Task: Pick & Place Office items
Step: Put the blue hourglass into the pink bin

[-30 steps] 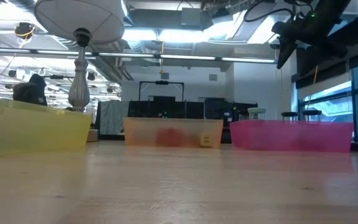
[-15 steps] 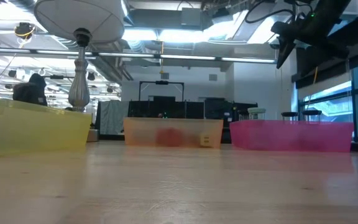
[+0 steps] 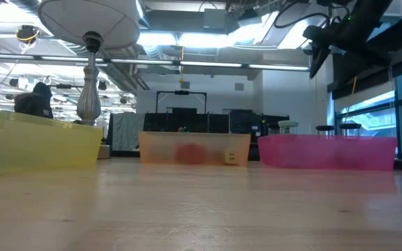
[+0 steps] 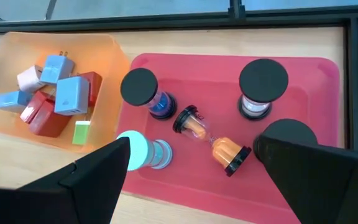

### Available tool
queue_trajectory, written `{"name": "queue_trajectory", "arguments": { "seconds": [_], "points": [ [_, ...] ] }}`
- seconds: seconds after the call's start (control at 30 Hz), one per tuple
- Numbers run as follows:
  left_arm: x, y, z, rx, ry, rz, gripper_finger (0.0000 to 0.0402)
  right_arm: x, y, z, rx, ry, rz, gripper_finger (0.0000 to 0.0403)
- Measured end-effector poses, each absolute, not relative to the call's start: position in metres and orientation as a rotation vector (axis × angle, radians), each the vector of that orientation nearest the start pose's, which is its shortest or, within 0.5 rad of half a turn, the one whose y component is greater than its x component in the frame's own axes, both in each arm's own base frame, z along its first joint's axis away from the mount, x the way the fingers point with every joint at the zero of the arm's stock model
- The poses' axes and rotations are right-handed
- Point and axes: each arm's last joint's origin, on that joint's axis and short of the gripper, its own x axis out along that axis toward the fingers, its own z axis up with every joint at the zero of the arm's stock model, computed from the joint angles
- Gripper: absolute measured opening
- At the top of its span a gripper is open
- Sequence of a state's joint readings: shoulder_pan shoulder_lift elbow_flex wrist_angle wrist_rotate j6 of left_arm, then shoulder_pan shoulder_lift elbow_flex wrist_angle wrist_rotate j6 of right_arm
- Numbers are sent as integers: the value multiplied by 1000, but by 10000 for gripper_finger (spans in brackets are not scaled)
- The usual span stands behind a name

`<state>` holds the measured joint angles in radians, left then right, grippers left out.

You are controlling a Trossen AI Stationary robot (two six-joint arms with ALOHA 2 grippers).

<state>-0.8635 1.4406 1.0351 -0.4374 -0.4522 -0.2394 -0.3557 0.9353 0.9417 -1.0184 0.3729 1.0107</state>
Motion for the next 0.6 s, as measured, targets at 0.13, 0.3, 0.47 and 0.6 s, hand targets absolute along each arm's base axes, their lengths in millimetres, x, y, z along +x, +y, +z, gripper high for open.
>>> {"name": "queue_trajectory", "arguments": {
  "seconds": [0.13,0.3,0.47,0.6],
  "points": [
    [200,-220,253,188,728,-288,305,151,-67,293,864,636,-1136,357],
    [193,-223,238,143,690,-267,306,161,-71,284,852,698,-1153,357],
    [189,-227,224,62,617,-285,306,168,-72,277,853,767,-1128,357],
    [187,-227,223,116,591,-255,306,169,-73,276,854,776,-1126,357]
  ]
}}
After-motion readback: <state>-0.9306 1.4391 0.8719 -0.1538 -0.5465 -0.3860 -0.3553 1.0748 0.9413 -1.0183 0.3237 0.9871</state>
